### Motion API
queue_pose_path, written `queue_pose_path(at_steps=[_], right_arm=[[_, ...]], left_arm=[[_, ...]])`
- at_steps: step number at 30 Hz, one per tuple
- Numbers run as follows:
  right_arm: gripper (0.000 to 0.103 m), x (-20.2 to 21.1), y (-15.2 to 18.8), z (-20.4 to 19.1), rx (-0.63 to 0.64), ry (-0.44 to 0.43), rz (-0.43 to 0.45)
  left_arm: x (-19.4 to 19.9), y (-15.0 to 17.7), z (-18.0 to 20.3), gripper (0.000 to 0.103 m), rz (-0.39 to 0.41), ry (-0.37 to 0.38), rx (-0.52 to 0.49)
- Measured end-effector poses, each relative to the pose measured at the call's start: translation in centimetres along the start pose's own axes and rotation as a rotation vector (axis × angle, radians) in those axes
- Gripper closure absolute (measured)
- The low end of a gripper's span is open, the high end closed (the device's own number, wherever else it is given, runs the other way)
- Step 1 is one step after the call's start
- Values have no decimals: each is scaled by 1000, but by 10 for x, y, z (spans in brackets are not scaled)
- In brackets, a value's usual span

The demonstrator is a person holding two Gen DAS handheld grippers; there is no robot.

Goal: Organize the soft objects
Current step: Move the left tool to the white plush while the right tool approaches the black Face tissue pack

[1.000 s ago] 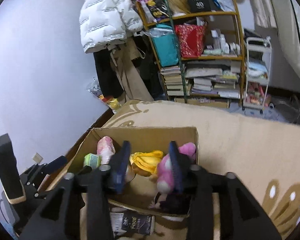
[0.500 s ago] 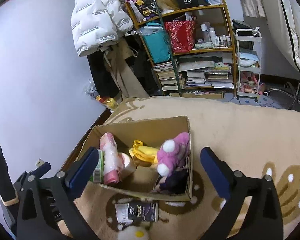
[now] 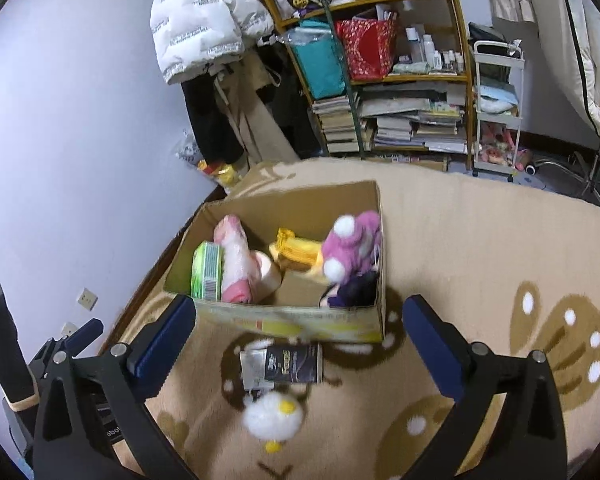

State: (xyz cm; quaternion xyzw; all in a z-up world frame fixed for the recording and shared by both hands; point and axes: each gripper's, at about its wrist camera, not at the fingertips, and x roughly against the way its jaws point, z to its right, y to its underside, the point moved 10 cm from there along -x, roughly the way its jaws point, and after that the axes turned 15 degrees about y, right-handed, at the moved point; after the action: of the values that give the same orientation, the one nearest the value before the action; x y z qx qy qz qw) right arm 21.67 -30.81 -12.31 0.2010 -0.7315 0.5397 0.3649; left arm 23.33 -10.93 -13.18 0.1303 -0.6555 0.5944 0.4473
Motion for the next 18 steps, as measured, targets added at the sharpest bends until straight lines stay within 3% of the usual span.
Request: queue_pose_path(at_steps=[8, 18], right_arm=[[0, -5, 26, 4, 18, 29, -85], [0, -35, 53, 8, 40, 47, -188]], left_arm=[[-4, 27, 9, 6, -19, 56, 9], [-32, 55, 9, 6, -59, 48, 18]])
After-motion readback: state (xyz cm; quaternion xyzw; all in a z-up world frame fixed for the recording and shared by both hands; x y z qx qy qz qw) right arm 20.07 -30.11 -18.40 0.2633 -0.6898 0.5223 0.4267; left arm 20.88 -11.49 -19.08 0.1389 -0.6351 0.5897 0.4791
